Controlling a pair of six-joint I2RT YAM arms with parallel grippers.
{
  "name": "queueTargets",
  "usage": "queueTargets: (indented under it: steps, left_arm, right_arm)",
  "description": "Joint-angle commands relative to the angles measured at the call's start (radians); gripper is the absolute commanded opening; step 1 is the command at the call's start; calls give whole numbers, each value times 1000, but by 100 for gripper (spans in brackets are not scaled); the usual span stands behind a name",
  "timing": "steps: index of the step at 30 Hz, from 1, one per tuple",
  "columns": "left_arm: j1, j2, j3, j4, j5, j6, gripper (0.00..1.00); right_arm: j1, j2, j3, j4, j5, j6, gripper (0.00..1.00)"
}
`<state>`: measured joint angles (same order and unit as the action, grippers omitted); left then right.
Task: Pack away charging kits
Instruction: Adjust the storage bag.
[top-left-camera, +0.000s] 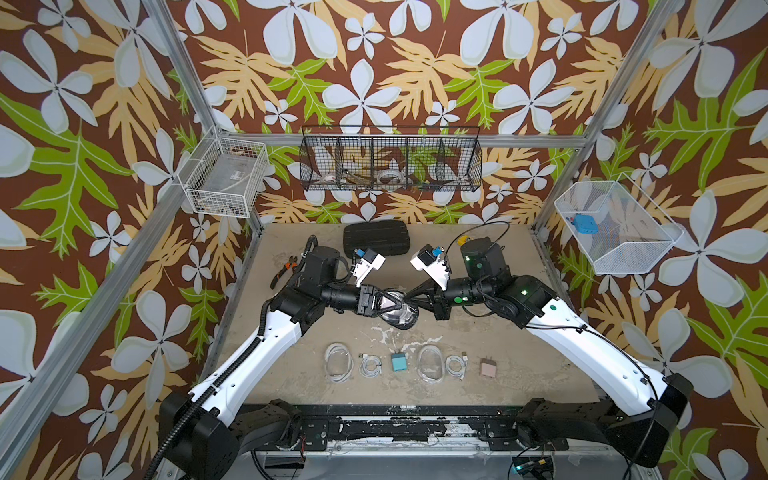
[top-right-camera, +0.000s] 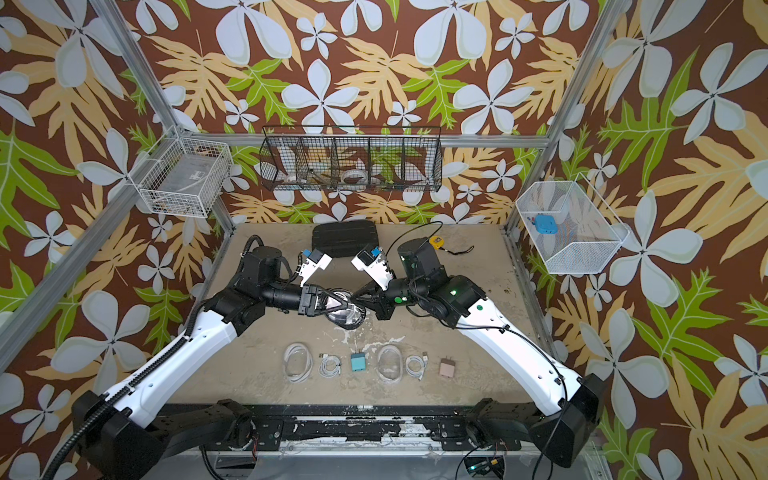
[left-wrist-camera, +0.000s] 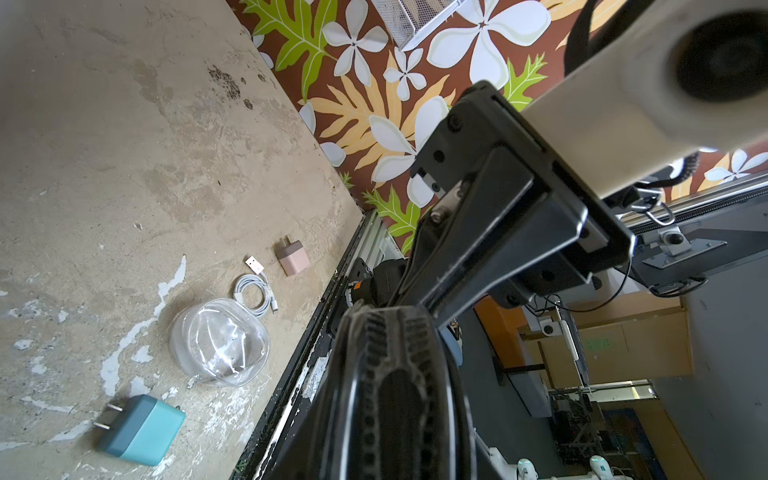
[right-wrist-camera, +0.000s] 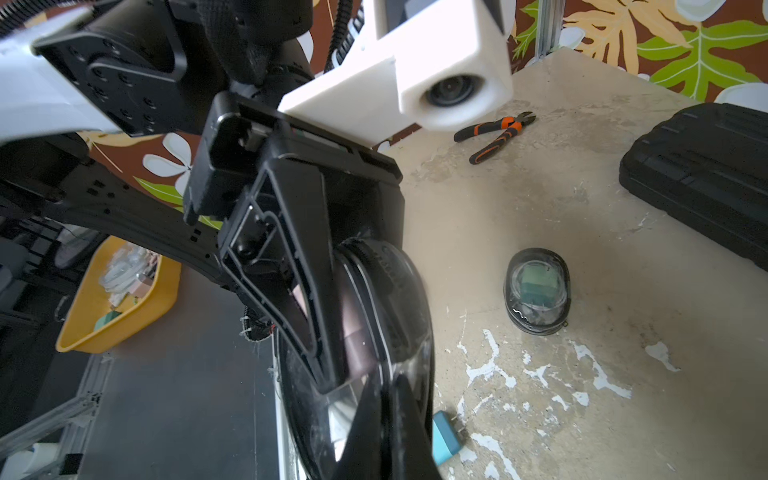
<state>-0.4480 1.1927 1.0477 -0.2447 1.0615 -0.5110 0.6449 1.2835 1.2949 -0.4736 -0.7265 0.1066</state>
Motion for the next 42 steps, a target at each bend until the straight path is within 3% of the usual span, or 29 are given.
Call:
queueTargets:
  steps: [1,3,5,10,12,18,22,24,31,34,38,42]
  left_arm:
    - [5,-31,-13,123,21,-7,40]
    - [9,-60,-48,186,23,-67,54]
    - [11,-87,-103,306,13,-184,61]
    - [11,-121,-292,823,-67,-595,65]
    - [11,-109,-327,934,-106,-674,65]
    - [11,-95,-337,936,-232,-692,52]
    - [10,-68,-348,1005,-229,-760,31]
    - [11,-64,-351,1034,-220,-795,22]
    - [33,-68,-300,932,-158,-817,14]
    - [72,-72,-292,925,-102,-845,13]
    - [84,-65,-266,918,-51,-863,13]
    - [84,-53,-255,936,-51,-892,13]
  right_arm:
    - [-50,-21,-47,123,-121,157,0]
    - [-80,-41,-85,213,-142,261,0]
    - [-98,-55,-120,296,-148,374,0]
    - [-96,-98,-226,540,-148,645,0]
    - [-88,-105,-251,580,-123,689,0]
    - [-67,-104,-253,547,-98,679,0]
    - [-66,-114,-249,526,-94,667,0]
    - [-66,-119,-227,496,-105,632,1]
    - [-67,-168,-105,179,-44,307,38]
    - [-57,-198,-95,99,43,195,41]
    - [92,-211,-90,28,344,33,41]
    - [112,-193,-98,40,352,8,38]
